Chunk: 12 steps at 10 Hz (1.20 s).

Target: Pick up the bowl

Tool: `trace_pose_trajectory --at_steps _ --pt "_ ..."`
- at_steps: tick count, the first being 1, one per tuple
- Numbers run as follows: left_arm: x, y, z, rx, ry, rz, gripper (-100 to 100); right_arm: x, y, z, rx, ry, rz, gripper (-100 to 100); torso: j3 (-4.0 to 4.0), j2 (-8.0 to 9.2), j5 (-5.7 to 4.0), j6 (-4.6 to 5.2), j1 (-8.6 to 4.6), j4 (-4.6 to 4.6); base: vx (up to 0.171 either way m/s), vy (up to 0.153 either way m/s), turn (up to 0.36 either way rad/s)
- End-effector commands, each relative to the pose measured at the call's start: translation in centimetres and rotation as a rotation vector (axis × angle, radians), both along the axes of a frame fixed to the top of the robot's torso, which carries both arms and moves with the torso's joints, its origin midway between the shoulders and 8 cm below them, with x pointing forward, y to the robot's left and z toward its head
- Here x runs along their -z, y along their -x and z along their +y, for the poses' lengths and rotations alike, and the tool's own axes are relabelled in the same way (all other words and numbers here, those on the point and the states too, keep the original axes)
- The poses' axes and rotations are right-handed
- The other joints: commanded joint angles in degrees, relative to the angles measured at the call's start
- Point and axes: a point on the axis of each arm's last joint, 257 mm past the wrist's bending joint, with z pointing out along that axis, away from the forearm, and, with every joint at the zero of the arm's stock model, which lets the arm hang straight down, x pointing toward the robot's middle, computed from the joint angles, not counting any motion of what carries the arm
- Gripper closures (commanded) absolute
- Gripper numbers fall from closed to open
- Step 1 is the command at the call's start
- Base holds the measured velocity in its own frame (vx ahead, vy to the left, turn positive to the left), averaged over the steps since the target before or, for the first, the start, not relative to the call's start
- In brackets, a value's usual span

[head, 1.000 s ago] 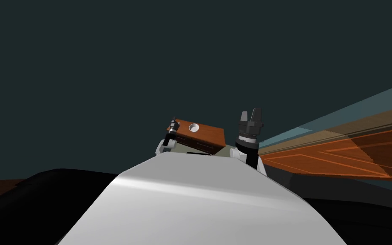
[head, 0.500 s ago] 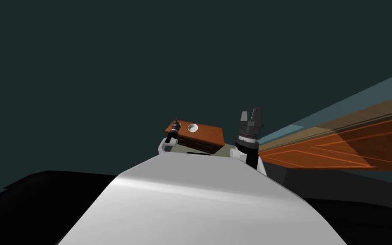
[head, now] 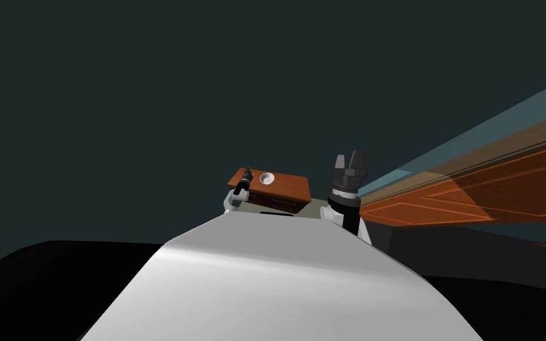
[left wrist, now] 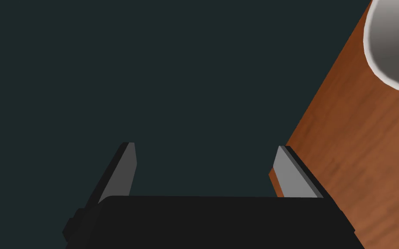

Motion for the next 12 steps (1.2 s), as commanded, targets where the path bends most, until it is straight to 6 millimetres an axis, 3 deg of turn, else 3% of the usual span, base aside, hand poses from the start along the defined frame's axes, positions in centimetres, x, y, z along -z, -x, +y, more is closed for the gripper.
trace_pose_trajectory --at_steps 1,11,12 --pt "1.5 0.0 0.1 -0.005 0.003 0.040 -100 0.0 0.0 0.0 0.000 0.000 0.000 0 0.00 0.00 0.00 0.00 0.00 0.00 0.005 0.010 -0.081" --pt "11.2 -2.2 0.3 -0.043 0.029 0.360 -100 0.0 0.0 0.0 0.000 0.000 0.000 0 0.01 0.01 0.00 -0.01 0.01 0.00 0.004 0.013 -0.103" --pt "12.8 -1.5 0.6 -0.051 0.028 0.402 -100 0.0 0.0 0.0 0.000 0.000 0.000 0 0.00 0.00 0.01 -0.03 0.04 0.00 0.007 0.018 -0.039"
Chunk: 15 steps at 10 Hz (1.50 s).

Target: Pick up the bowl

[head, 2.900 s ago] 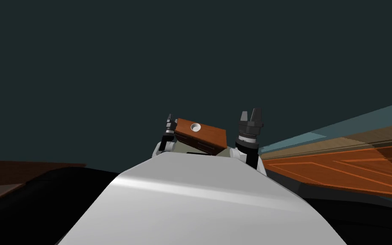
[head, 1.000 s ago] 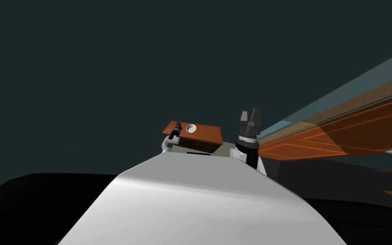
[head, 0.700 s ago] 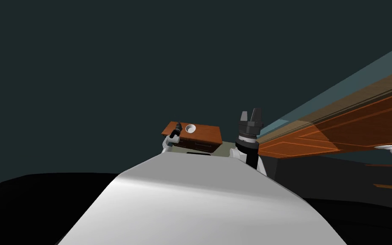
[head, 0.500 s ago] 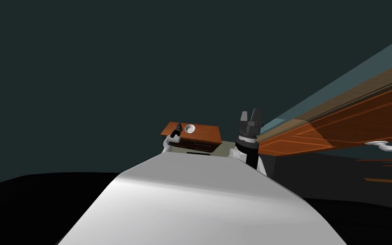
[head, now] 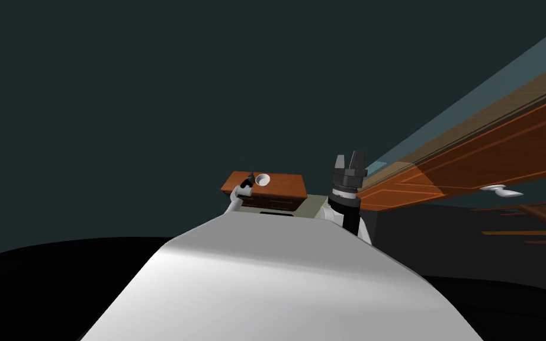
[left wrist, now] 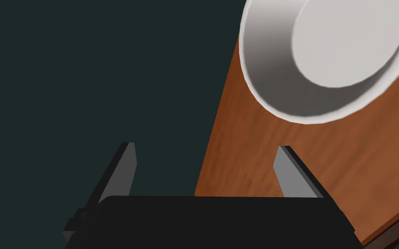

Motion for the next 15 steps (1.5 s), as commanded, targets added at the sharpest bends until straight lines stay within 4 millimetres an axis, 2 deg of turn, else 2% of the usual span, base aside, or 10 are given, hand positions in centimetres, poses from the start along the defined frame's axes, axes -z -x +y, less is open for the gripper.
trace_pose_trajectory --at_steps 1,8,15 --pt "2.1 0.4 -0.2 -0.010 0.004 0.072 -100 0.0 0.0 0.0 0.000 0.000 0.000 0 0.00 0.00 0.00 0.00 0.00 0.00 0.007 0.014 -0.098" --pt "7.0 1.3 -0.4 -0.042 0.012 0.282 -100 0.0 0.0 0.0 0.000 0.000 0.000 0 0.01 0.01 -0.01 0.03 -0.04 0.01 0.004 0.012 -0.091" --pt "11.5 3.9 -0.5 -0.076 0.012 0.493 -100 0.0 0.0 0.0 0.000 0.000 0.000 0 0.01 0.01 -0.01 -0.01 -0.04 0.00 0.005 0.012 -0.076"
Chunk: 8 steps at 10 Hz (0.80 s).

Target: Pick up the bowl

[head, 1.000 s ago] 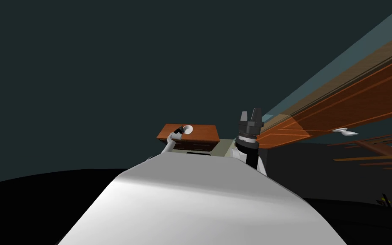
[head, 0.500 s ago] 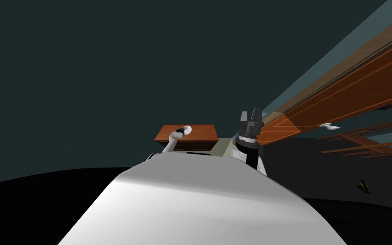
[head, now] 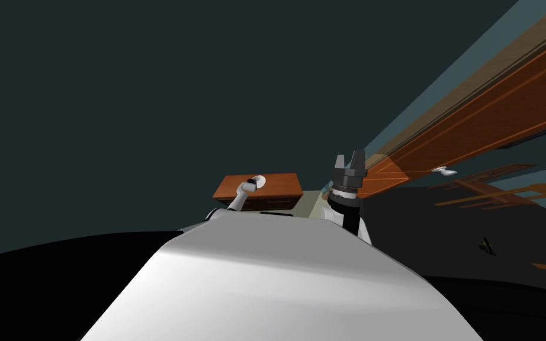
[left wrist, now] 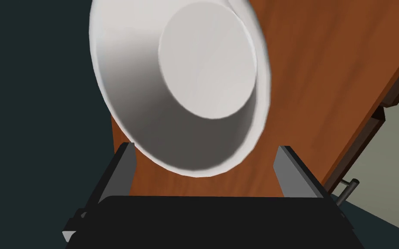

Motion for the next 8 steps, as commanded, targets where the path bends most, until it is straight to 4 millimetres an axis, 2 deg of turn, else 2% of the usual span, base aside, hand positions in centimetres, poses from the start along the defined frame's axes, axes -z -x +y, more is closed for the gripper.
trace_pose_trajectory --at_steps 1,6,7,8 --pt "1.1 0.9 -0.1 -0.010 0.000 0.063 -100 0.0 0.0 0.0 0.000 0.000 0.000 0 0.00 0.00 0.00 0.00 0.00 0.00 0.009 0.013 -0.111" --pt "3.2 3.2 -0.7 -0.029 -0.001 0.205 -100 0.0 0.0 0.0 0.000 0.000 0.000 0 -0.02 -0.03 0.00 -0.02 0.01 -0.01 0.013 0.014 -0.082" --pt "2.9 2.8 -0.6 -0.026 0.000 0.186 -100 0.0 0.0 0.0 0.000 0.000 0.000 0 -0.01 -0.02 0.00 -0.01 -0.01 -0.01 0.006 0.005 -0.017" --pt "3.0 3.0 -0.6 -0.027 0.000 0.191 0 0.0 0.0 0.0 0.000 0.000 0.000 0 0.00 0.01 -0.01 -0.03 -0.02 0.00 0.000 0.000 0.000"
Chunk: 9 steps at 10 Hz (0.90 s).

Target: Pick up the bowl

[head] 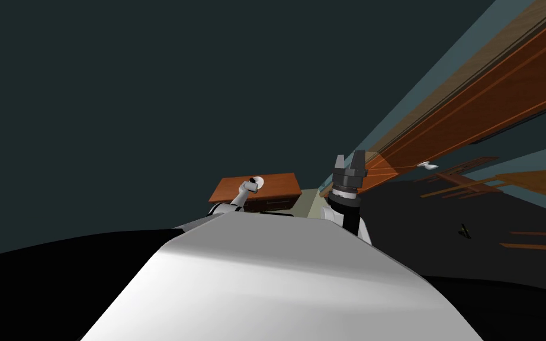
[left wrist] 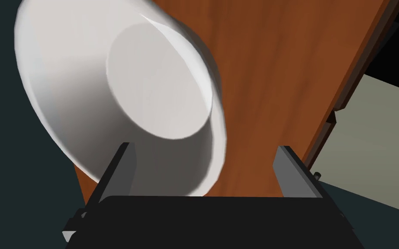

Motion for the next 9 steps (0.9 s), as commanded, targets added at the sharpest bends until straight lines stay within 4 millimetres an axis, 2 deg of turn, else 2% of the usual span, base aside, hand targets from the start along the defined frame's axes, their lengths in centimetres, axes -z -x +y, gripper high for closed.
trace_pose_trajectory --at_steps 1,5,6,9 --pt "0.9 0.7 0.3 -0.008 0.000 0.000 -100 0.0 0.0 0.0 0.000 0.000 0.000 0 0.00 0.00 0.00 0.00 0.00 0.00 0.034 0.009 -0.050" --pt "1.9 1.4 0.5 -0.015 0.000 0.002 -100 0.0 0.0 0.0 0.000 0.000 0.000 0 -0.10 -0.17 0.01 0.00 0.04 -0.04 0.044 0.009 -0.032" --pt "1.9 1.4 0.5 -0.015 0.000 -0.001 100 0.0 0.0 0.0 0.000 0.000 0.000 0 -0.06 -0.09 0.00 0.00 0.02 -0.02 0.000 0.000 0.000" --pt "2.1 1.7 0.6 -0.021 0.003 0.006 100 0.0 0.0 0.0 0.000 0.000 0.000 0 0.05 0.04 -0.01 0.11 0.00 0.07 -0.001 0.000 0.007"
